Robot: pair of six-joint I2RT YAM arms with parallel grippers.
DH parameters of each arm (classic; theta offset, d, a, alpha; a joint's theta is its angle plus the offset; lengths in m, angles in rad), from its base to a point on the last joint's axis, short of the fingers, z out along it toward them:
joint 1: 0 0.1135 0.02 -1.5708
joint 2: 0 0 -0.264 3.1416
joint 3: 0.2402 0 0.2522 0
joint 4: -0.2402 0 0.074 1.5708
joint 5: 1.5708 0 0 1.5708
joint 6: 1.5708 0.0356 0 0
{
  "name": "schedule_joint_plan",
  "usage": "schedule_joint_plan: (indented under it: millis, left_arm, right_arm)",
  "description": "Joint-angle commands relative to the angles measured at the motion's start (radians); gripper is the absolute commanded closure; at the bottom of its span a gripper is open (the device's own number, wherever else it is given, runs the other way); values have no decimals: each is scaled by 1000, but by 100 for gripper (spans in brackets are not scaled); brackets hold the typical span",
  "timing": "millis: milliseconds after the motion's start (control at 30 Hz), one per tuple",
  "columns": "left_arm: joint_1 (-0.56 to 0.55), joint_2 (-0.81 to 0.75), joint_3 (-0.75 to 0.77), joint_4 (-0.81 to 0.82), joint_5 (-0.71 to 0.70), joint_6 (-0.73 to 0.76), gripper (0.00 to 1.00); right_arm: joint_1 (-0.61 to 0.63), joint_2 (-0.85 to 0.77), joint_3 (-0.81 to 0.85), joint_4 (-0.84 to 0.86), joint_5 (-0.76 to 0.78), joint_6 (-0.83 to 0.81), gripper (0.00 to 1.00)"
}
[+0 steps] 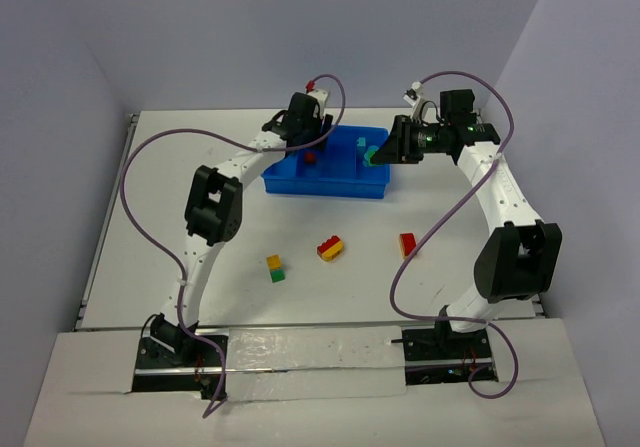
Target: Sort the legos into containers by color
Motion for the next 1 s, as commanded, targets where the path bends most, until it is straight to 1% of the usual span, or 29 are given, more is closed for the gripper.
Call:
schedule_joint_plan:
  millis: [0,33,67,100,133,167,200,233,267,333,367,433,467,500,533,633,667,733,833,900,967]
  left_arm:
    - [-4,-153,11,54,27,39,25]
    - [-4,-160,-5,54,50,53,24]
    - [-4,-217,-37,56,83,82,24]
    - [-2,-251,-64,57,149,99,22]
    - [-2,-298,-105,63,162,125,22]
    - [5,-385,-188,74,283,168,21]
    - [13,-474,-234,89,429,198,20]
    - [18,-520,-335,110,500,208,19]
    - [22,-570,-393,112,570,216,19]
    - [25,-700,-548,169,719,231,16]
    - [22,-739,-595,209,753,231,16]
    - [18,-808,-668,210,831,233,15]
    - [19,-824,-681,196,864,233,14]
    - [19,-833,-693,189,881,234,14]
    - [19,-847,-713,191,889,236,14]
    - [1,-874,-734,171,954,274,14]
    - [-1,-876,-734,163,956,285,14]
    - [-15,-878,-730,131,962,327,13]
    - [-31,-876,-725,109,951,367,13]
    - [-41,-872,-721,85,942,410,13]
    - [-54,-869,-716,69,939,436,12]
  right_arm:
    - [-1,1,26,7,-18,-5,100]
    - [0,2,26,5,-20,-3,100]
    - [1,2,26,6,-22,-1,100]
    - [2,2,31,7,-27,1,100]
    - [2,3,31,10,-37,2,100]
    - [4,9,35,13,-52,12,100]
    - [5,12,35,23,-86,26,100]
    - [10,15,32,45,-125,37,100]
    - [11,16,27,47,-127,53,100]
    - [14,22,-9,146,-204,125,100]
    - [16,25,-36,178,-251,183,100]
    - [25,33,-73,278,-300,249,100]
    - [31,37,-88,327,-321,305,100]
    - [39,41,-107,350,-346,352,100]
    - [42,45,-112,364,-352,366,100]
    - [78,66,-166,532,-418,536,100]
    - [86,70,-170,573,-431,550,100]
    - [108,73,-203,653,-451,644,100]
    - [125,68,-250,827,-483,781,100]
    - [144,68,-266,890,-501,825,100]
    - [155,74,-270,906,-511,845,100]
